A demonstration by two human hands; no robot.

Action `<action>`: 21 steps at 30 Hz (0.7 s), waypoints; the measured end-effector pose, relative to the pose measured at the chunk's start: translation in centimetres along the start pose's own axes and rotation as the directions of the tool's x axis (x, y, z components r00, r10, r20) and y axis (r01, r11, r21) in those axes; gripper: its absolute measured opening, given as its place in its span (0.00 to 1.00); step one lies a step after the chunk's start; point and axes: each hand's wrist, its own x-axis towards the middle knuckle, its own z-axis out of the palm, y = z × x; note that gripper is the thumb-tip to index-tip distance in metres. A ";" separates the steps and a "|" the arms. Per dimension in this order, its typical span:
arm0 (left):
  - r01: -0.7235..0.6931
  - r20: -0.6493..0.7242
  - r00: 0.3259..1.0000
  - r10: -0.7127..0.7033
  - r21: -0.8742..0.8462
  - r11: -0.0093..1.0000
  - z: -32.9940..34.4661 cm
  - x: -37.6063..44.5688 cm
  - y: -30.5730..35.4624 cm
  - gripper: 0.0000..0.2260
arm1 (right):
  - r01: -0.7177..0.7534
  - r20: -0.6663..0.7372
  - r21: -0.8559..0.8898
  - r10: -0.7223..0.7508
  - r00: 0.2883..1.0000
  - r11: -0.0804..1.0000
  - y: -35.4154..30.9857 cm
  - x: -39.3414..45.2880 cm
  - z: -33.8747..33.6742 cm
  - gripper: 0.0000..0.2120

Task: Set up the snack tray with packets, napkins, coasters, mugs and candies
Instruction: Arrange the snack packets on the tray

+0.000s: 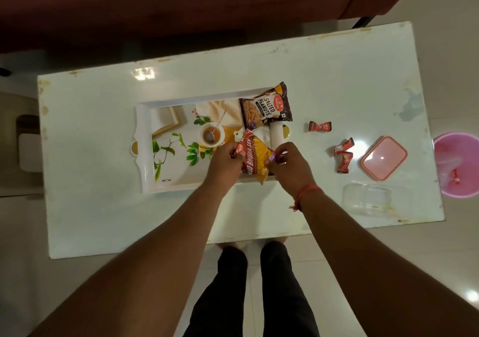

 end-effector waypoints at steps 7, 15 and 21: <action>-0.593 0.298 0.805 0.514 0.440 0.674 -2.6 0.3 2.0 0.11 | 0.383 0.139 -0.136 -0.365 0.921 0.914 -2.5 -0.5 -2.2 0.27; 0.040 -0.086 0.992 -0.091 -0.467 0.883 -2.1 -1.4 0.8 0.17 | 0.193 0.062 0.165 -0.205 0.977 0.967 -4.2 -0.2 -1.3 0.05; 0.246 0.076 0.962 -0.262 -0.660 0.710 -1.3 -1.2 -0.5 0.11 | 0.039 0.183 0.320 -0.102 0.978 0.947 -3.0 -0.5 -0.6 0.07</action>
